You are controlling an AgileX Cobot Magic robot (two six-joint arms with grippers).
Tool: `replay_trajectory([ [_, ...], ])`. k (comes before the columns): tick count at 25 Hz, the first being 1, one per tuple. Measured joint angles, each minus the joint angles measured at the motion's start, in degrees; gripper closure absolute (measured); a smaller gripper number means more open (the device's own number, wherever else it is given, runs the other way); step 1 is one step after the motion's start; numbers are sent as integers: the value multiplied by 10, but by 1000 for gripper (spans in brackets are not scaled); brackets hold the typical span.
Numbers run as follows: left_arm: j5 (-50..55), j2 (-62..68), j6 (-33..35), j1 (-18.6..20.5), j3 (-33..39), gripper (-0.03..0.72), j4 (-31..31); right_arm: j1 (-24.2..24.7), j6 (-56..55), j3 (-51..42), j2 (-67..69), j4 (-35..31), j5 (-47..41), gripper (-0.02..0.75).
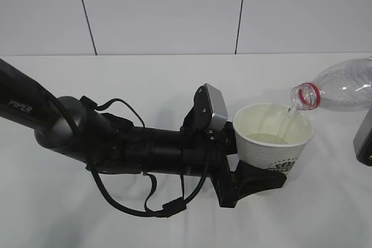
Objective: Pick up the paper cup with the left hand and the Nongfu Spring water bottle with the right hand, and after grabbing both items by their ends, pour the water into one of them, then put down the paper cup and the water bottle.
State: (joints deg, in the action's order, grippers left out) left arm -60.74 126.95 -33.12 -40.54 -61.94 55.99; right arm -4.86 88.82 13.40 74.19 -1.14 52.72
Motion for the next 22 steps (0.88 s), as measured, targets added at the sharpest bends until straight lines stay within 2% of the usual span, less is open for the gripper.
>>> replay_trajectory([
  [22, 0, 0, 0, 0, 0, 151, 0, 0, 3, 0, 0, 0, 0, 265],
])
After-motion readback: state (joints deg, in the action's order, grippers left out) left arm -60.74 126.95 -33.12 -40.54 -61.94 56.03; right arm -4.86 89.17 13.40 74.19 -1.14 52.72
